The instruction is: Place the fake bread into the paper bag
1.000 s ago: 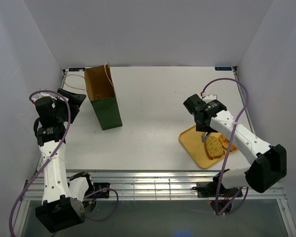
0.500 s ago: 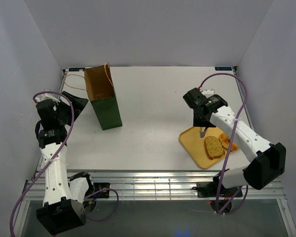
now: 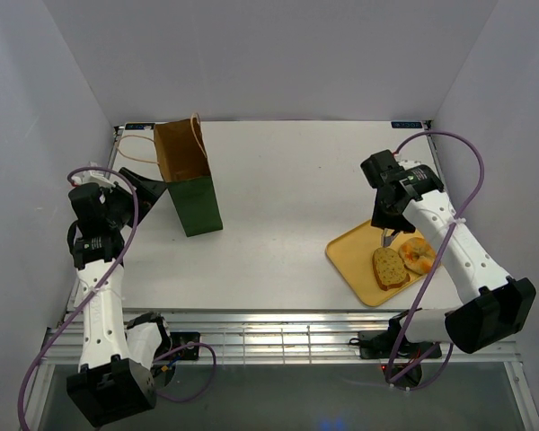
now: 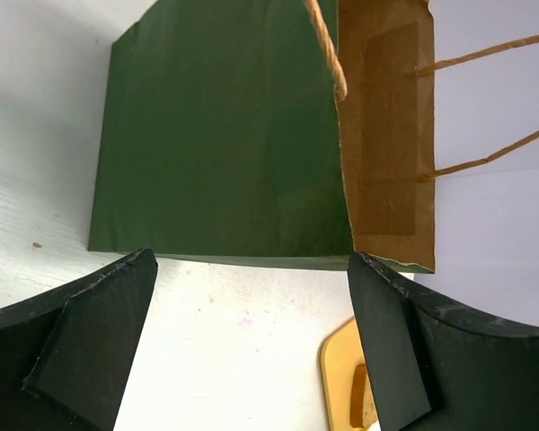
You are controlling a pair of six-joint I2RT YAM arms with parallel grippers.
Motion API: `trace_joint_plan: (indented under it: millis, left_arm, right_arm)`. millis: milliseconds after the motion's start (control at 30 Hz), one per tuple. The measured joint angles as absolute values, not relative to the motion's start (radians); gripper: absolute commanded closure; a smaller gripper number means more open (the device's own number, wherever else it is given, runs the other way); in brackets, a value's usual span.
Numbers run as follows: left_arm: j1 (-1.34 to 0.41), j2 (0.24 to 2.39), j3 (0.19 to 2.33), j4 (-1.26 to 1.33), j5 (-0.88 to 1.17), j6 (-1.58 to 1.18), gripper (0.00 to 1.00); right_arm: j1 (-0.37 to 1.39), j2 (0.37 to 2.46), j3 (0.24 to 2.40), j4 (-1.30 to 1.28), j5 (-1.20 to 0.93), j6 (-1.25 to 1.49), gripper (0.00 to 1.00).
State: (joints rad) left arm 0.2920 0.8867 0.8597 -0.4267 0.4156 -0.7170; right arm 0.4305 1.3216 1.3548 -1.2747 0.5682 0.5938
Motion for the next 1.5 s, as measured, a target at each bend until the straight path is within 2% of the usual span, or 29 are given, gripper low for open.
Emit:
trace_joint_plan:
  millis: [400, 700, 1000, 1500]
  left_arm:
    - [0.291, 0.948, 0.838, -0.384, 0.485, -0.725, 0.02]
    - [0.29, 0.939, 0.836, -0.38, 0.49, -0.734, 0.02]
    - [0.29, 0.891, 0.825, -0.381, 0.481, -0.735, 0.02]
    - [0.29, 0.851, 0.8, -0.389, 0.47, -0.738, 0.02]
  right_arm:
    - [0.356, 1.33, 1.31, -1.289, 0.535, 0.568, 0.46]
    - [0.355, 1.33, 1.308, -1.284, 0.361, 0.503, 0.46]
    - [0.458, 1.324, 1.244, -1.288, 0.308, 0.467, 0.46]
    - [0.487, 1.223, 1.163, -1.293, 0.281, 0.471, 0.46]
